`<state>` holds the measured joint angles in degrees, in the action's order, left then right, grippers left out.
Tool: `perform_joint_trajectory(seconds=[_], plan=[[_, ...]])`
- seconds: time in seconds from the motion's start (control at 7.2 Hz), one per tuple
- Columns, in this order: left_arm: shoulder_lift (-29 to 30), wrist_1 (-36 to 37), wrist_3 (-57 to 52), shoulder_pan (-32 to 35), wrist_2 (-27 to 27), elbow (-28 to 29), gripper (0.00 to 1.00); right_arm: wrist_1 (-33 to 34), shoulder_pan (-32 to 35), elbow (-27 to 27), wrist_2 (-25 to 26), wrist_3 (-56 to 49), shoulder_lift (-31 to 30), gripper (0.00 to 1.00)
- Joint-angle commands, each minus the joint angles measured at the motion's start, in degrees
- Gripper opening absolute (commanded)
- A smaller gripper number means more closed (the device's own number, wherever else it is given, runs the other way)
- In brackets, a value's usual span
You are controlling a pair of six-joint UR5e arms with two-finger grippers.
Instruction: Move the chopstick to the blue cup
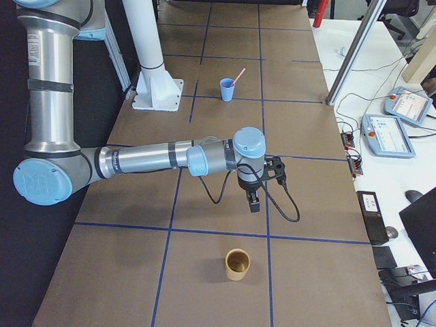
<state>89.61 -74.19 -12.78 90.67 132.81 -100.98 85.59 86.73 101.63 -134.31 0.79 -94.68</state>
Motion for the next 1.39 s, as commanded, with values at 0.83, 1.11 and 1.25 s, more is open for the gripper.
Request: perform_joint_trajectory(seconds=[0.83, 1.11, 1.25], plan=[[-4.1, -15.82, 9.78, 0.04, 2.81, 8.18, 1.0, 0.8, 2.74, -1.34, -4.82, 0.0, -2.08, 1.0], [-4.27, -15.98, 9.7, 0.04, 2.11, 7.47, 1.0, 0.72, 3.44, -2.83, -4.82, 0.0, -3.05, 1.0], [-4.01, -16.07, 9.7, -0.05, 2.02, 7.55, 1.0, 0.8, 4.14, -3.62, -4.82, 0.0, -3.05, 1.0]])
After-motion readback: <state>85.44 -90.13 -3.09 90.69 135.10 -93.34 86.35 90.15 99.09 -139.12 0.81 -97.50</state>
